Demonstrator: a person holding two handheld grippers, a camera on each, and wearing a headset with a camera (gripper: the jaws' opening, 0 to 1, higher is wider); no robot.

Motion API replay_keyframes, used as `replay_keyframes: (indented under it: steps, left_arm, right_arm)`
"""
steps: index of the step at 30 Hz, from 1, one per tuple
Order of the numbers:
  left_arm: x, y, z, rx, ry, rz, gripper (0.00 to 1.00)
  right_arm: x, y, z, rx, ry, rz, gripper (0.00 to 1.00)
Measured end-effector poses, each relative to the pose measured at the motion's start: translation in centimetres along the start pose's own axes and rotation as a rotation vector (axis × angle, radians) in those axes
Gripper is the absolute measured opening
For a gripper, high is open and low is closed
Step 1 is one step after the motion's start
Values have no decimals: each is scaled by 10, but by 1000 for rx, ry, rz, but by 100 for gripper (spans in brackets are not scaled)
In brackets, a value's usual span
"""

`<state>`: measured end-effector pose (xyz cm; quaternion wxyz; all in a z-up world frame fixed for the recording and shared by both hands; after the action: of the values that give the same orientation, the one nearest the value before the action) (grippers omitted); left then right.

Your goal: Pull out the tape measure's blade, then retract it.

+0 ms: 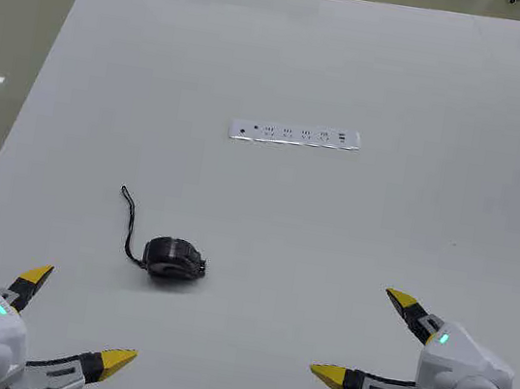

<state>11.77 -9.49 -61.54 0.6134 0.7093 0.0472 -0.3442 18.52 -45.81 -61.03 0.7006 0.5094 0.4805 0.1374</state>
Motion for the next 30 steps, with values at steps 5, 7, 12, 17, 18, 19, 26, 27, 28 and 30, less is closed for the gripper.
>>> replay_keyframes:
  steps: [5, 7, 12, 17, 18, 19, 26, 27, 28, 30]
  left_arm:
    - [-1, 1, 1, -3, 1, 7, 99]
    - [0, 1, 1, -1, -2, 9, 99]
    - [-1, 2, 0, -2, 3, 10, 99]
    - [-2, 2, -1, 1, 5, 13, 99]
    - [-1, 2, -2, 1, 6, 10, 99]
    - [-1, 1, -2, 1, 6, 8, 99]
    - [-1, 1, -2, 13, -4, -2, 98]
    - [-1, 1, -1, 13, -7, -3, 98]
    - [0, 1, -1, 14, -8, -6, 98]
    - [0, 1, -1, 18, -12, -9, 97]
  right_arm:
    - [1, 0, -2, -2, 7, 2, 95]
    - [1, 0, -2, -3, 8, 1, 95]
    - [1, 0, -1, -2, 6, 2, 95]
    - [1, 0, 0, -8, 9, -1, 95]
    - [1, 0, 0, -9, 8, -2, 95]
    - [2, 0, 0, -10, 9, -2, 95]
    - [2, -1, 0, -19, 20, -7, 94]
    - [2, -1, 0, -20, 22, -9, 94]
    - [2, -1, 0, -21, 24, -10, 94]
    - [2, -2, 0, -21, 26, -10, 94]
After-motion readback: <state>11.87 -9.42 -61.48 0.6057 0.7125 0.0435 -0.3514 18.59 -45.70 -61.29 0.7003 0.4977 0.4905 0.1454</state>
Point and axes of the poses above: the centre of the closed fingertips' face, and the gripper's own axes: x roughly forward along the fingers, z roughly to its right, y roughly out of its top, the point moved 5 cm from there along -x, roughly backward along the fingers, and after that the axes turned 1 degree about -z, right-handed, at the moved point
